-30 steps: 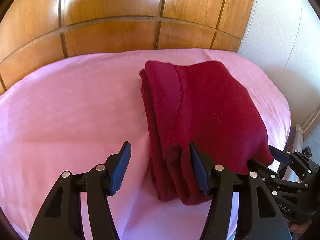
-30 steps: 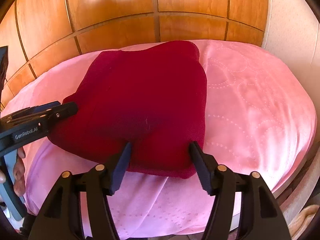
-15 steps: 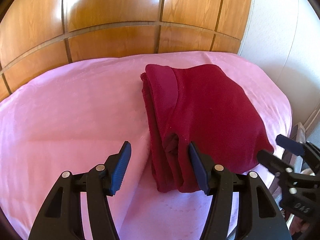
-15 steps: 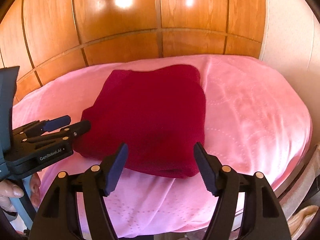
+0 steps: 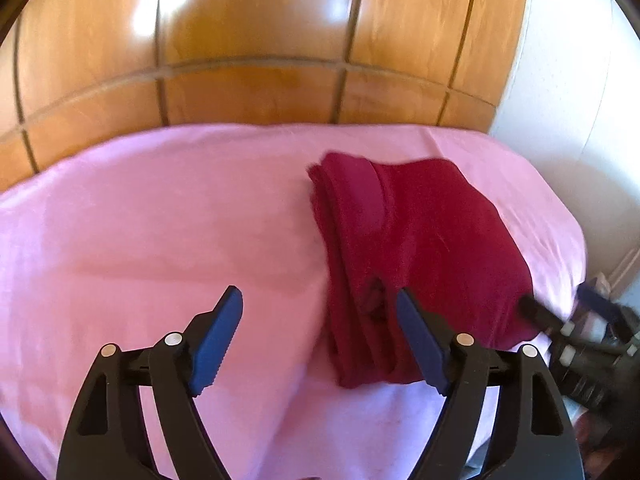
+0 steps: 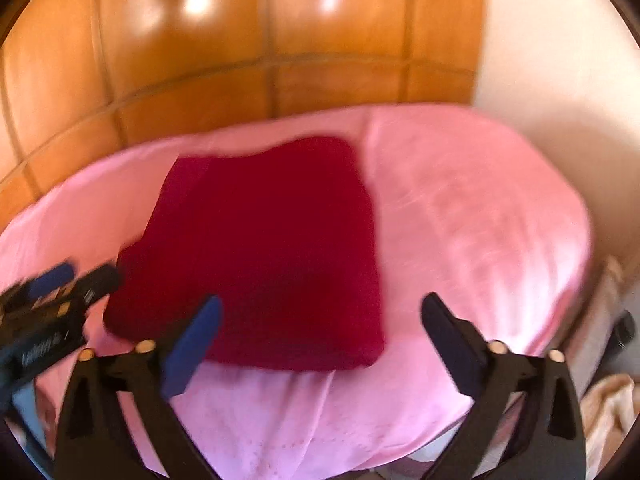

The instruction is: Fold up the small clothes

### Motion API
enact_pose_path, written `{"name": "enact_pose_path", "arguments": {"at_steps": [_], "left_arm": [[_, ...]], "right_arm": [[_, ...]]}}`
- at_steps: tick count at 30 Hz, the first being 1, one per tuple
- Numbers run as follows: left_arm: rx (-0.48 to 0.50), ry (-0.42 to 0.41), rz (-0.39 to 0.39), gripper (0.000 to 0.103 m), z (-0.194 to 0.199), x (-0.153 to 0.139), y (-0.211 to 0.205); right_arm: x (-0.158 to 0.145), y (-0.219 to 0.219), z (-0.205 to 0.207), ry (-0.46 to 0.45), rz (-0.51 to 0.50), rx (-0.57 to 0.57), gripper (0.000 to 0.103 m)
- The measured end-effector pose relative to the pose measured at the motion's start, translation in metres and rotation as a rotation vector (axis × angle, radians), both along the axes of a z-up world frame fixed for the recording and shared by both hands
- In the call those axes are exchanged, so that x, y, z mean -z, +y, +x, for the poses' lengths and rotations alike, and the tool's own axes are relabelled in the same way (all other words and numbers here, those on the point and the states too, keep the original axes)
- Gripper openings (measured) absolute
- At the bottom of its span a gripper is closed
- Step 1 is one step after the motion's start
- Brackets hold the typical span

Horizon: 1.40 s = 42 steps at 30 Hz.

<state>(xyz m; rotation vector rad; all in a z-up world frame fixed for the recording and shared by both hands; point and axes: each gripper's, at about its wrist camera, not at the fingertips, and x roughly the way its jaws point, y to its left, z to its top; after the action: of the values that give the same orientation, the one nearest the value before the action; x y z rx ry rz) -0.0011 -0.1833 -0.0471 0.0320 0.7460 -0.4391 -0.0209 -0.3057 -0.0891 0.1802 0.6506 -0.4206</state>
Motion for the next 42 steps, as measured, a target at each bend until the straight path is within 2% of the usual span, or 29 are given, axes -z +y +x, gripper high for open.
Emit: {"name": "enact_pose_path", "arguments": {"at_steps": [5, 9, 20, 27, 42], "left_arm": [[-0.039, -0.101, 0.033, 0.094, -0.020, -0.016, 0.014], [-0.060, -0.113, 0.019, 0.099, -0.028, -0.023, 0.019], [-0.070, -0.087, 0.036, 0.099, -0.034, -0.025, 0.017], [-0.086, -0.118, 0.054, 0.099, -0.038, -0.028, 0.015], [-0.098, -0.114, 0.019, 0.099, -0.038, -0.033, 0.026]], "right_arm": [[-0.019, 0.016, 0.000, -0.020, -0.055, 0.027, 0.101], [-0.022, 0.026, -0.007, -0.037, -0.087, 0.039, 0.101], [-0.020, 0.035, -0.016, -0.037, -0.106, 0.026, 0.101], [-0.019, 0.025, -0.018, -0.043, -0.072, 0.058, 0.101], [-0.024, 0.028, -0.023, -0.066, -0.071, 0.061, 0.101]]}}
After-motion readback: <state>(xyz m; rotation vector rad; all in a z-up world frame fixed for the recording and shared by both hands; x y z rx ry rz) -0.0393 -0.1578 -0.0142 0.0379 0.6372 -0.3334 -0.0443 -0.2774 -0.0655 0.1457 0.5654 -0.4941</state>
